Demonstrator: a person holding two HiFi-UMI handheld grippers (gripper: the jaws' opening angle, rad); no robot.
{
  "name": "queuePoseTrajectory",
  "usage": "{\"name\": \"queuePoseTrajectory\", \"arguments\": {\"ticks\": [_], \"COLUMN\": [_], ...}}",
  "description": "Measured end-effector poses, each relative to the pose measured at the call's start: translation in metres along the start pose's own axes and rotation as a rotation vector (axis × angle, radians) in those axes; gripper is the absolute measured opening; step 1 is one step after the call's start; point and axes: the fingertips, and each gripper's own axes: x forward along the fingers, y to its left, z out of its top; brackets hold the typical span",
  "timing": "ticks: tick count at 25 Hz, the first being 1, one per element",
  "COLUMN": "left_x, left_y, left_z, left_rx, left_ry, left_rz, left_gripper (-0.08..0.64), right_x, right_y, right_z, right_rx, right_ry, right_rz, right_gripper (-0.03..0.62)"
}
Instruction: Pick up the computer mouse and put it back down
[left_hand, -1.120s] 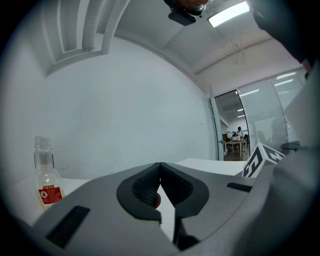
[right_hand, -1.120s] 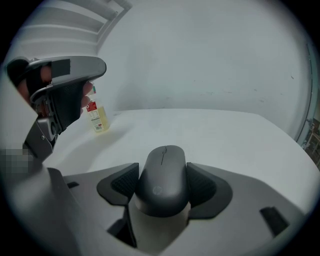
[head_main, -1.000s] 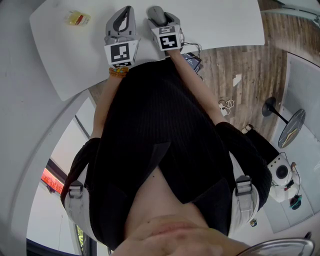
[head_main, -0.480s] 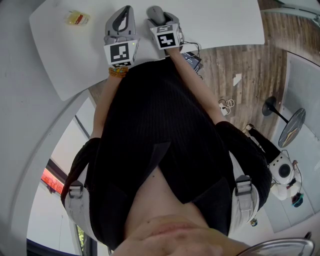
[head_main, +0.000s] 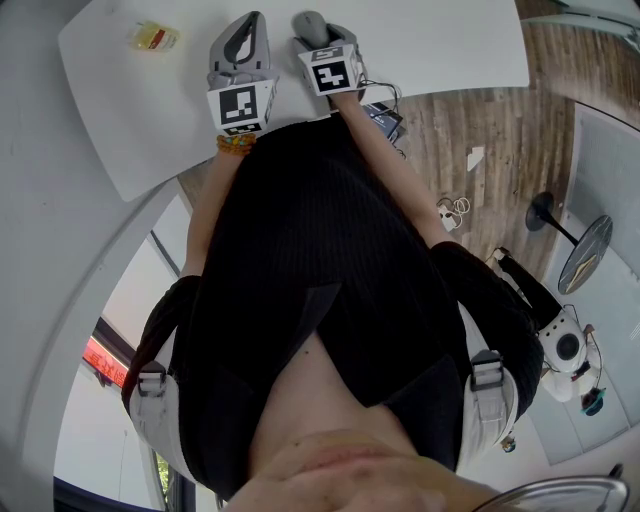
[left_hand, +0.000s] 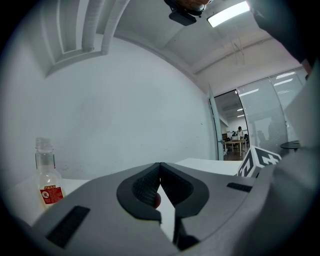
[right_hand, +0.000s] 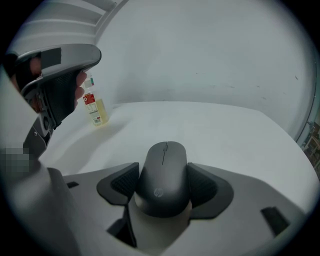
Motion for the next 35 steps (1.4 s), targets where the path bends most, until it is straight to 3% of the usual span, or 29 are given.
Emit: {"name": "queuePoseTrajectory", "arguments": {"ticks": [21,35], "left_x": [-0.003,-0.004], "left_y": [0.001,0.003], "left_z": [-0.003,-0.003], "left_rx": [0.000,-0.010], "left_ry": [0.005,0.003], "left_rz": [-0.008,-0.001], "left_gripper": [0.014,0.014], "right_x": [0.000,-0.013], "right_y": [0.003,0.001], "right_z": [0.001,0.022], "right_rx": [-0.028,-0.017], "right_ry": [-0.028,-0.139], "right_rz": [0.005,-0.019], "right_gripper": [0.290,0.290]}}
